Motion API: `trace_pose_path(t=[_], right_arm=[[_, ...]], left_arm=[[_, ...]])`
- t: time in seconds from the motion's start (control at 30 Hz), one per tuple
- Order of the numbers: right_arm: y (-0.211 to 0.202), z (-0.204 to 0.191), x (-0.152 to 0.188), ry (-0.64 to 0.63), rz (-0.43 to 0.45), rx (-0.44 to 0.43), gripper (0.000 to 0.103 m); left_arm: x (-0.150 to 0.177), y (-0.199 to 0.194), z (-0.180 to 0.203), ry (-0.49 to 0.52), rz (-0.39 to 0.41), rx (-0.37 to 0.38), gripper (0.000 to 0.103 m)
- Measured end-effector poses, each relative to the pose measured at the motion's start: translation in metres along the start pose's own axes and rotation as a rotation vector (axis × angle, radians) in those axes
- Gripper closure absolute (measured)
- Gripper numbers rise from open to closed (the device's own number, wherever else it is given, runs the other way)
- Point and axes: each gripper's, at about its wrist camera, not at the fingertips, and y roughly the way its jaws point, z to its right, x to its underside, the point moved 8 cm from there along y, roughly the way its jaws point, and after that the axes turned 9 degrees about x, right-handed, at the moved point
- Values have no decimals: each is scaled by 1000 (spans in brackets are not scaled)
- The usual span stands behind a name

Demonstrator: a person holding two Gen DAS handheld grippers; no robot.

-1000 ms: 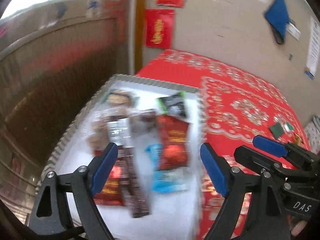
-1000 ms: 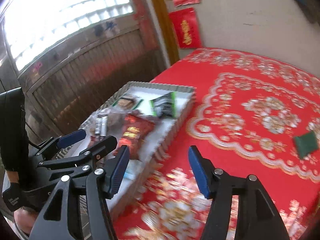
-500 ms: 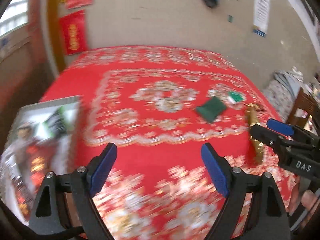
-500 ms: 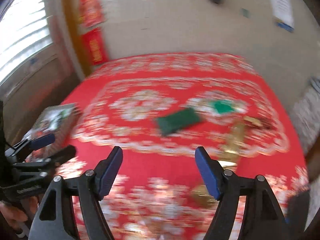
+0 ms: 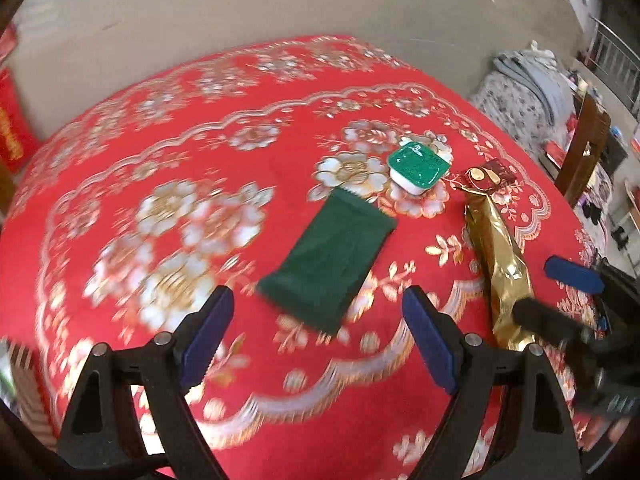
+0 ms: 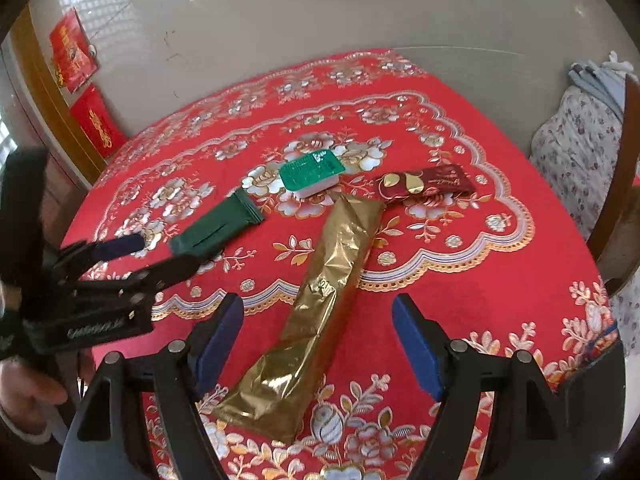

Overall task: Organize snacks
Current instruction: 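Withdraw both tools from the tray toward the remaining snacks, then grasp the dark green packet with the left tool while the right tool grasps the gold foil bar, then lift both held snacks and carry them over the white tray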

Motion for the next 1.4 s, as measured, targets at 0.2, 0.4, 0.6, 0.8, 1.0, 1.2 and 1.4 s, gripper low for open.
trace_pose_path(t=[0.2,0.4,0.6,0.8,1.0,1.2,1.4], right_arm=[[8,-2,3,-37,3,8,43],[14,-6,11,-74,-8,-1,78],[5,-20,22,-68,-2,-86,85],[-11,-40,30,-91,22,-136,85],[-21,-62,35,-115,32,-173,85],[-33,-89,35,-167,59,-197,85],[-41,-117,37,-211,68,-227,85]], left_arm=[[-8,31,4,77,-73,-23,17],[-7,27,2,47,-44,-10,42],[13,8,-5,-31,-22,-13,55],[44,-21,-15,-118,37,-74,55],[68,-49,-26,-181,89,-122,55],[84,-76,-34,-197,145,-190,55],[97,-103,-47,-215,186,-247,55]])
